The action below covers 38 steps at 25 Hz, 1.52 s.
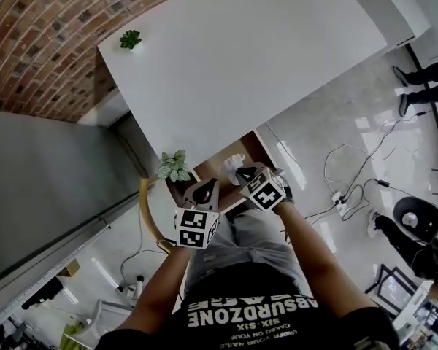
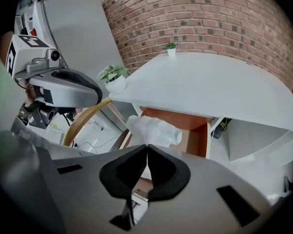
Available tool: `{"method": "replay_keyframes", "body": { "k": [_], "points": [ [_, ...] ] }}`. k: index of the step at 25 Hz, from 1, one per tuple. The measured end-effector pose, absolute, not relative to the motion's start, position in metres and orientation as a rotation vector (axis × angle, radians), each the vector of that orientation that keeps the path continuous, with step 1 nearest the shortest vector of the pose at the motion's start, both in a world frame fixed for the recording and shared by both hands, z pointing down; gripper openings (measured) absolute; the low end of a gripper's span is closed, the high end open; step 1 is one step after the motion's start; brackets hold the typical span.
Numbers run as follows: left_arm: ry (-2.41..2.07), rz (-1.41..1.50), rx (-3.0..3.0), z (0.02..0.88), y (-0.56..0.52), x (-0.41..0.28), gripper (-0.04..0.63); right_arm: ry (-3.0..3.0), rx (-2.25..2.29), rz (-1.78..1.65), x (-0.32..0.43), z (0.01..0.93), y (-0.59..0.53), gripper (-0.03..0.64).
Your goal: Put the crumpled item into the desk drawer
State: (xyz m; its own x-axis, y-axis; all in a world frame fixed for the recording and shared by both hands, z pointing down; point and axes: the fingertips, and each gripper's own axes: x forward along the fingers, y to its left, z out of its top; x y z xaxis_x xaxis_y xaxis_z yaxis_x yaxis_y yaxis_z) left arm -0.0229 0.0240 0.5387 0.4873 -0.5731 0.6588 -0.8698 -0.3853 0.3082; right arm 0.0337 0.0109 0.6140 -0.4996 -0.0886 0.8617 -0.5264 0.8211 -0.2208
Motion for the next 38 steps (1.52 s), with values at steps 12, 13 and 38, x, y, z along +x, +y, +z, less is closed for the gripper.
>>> {"method": "replay_keyframes", "body": {
  "k": [12,13,38],
  "points": [
    [-1.162,0.627,2.078,0.556,0.027,-0.023,0.005,-1.995,0.388,0.527,0.04,0.637,0.01,0.002],
    [-1.16,0.628,2.076,0.557,0.027,-0.022,0.005,-1.993,0.386,0.526,0.041,0.638,0.01,0.002],
    [-1.143,0.642,1.996,0.587,0.025,-0.016,0.005,-1.969,0.304,0.498,0.039,0.664,0.004,0.002]
  ]
}}
